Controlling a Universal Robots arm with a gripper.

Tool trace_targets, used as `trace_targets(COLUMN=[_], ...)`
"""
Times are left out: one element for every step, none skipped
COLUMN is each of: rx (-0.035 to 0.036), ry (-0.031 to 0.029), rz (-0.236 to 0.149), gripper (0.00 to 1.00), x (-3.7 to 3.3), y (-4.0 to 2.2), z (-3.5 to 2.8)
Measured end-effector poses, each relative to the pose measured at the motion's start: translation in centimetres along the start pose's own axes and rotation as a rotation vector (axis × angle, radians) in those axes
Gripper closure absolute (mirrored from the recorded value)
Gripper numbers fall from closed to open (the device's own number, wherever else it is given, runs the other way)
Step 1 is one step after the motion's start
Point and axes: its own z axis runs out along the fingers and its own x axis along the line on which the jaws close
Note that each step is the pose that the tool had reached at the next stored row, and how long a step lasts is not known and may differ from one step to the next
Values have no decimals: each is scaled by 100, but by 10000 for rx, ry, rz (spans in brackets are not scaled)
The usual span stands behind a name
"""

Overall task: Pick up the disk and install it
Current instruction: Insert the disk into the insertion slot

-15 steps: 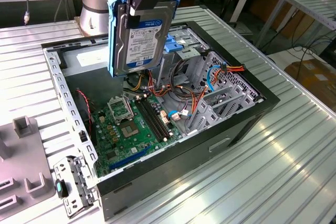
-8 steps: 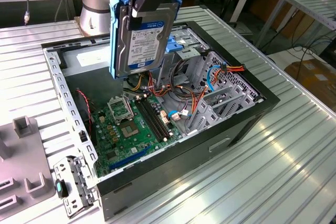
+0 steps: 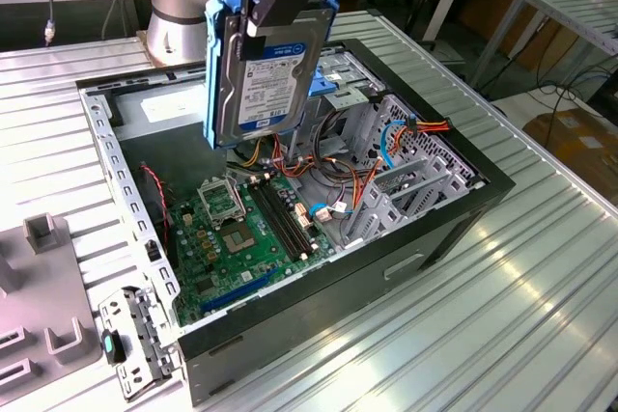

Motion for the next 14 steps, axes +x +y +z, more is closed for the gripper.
trace_targets(rx=[-1,0,0,-1,0,0,0,0,0,0,0,0,0,1], ry=[0,1,4,8,10,11,13,18,21,24,28,29,29,29], rz=[0,0,0,0,0,1,0,0,1,1,1,1,1,3], gripper=[63,63,63,63,63,63,63,63,63,63,63,63,63,63], x=[8,19,27,37,46,57,65,75,82,90,96,103,110,112], y=[0,-1,-1,-2,-3,-4,-4,-5,-6,-7,-8,-9,-8,-8], z=[0,0,0,0,0,0,0,0,1,1,1,1,1,1])
